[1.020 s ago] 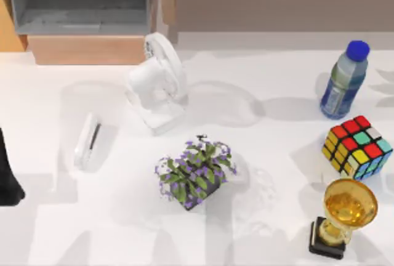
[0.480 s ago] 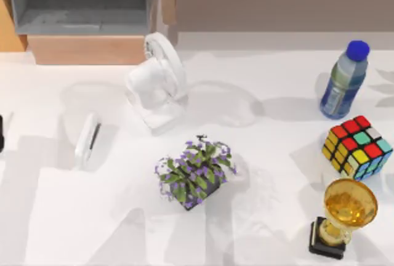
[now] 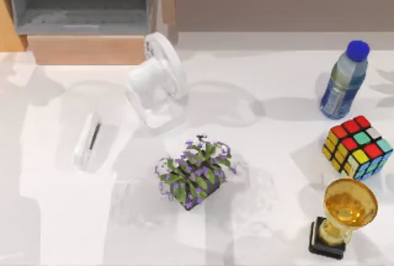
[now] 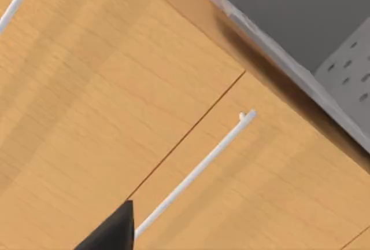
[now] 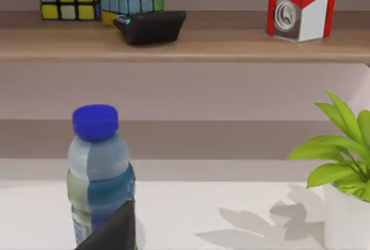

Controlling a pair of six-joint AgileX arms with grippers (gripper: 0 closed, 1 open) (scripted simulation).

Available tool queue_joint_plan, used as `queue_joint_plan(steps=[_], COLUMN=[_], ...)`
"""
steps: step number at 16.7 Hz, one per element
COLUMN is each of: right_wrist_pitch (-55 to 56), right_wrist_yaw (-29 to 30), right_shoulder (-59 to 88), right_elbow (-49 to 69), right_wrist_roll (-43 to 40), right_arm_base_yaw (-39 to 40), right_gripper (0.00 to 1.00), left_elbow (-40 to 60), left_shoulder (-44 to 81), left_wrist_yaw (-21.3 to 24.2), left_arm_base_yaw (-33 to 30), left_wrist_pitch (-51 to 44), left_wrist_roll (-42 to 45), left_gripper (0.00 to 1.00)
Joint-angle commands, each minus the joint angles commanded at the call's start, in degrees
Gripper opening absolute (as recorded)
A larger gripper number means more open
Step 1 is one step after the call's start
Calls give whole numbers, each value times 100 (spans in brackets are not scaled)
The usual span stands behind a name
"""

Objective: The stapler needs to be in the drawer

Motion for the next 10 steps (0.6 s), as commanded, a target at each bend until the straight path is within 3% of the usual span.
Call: queue_joint_plan(steps=[10], right_wrist_pitch=[0], right_wrist_yaw=[0], right_shoulder=[0], right_elbow=[0], right_wrist_roll=[0], right_arm_base_yaw=[0], right_gripper=[100], left_elbow=[2290], left_shoulder=[4763], left_wrist_yaw=[1032], left_arm_base_yaw=[924], left_wrist_pitch=[2359], left_wrist_roll=[3370], left_gripper=[100])
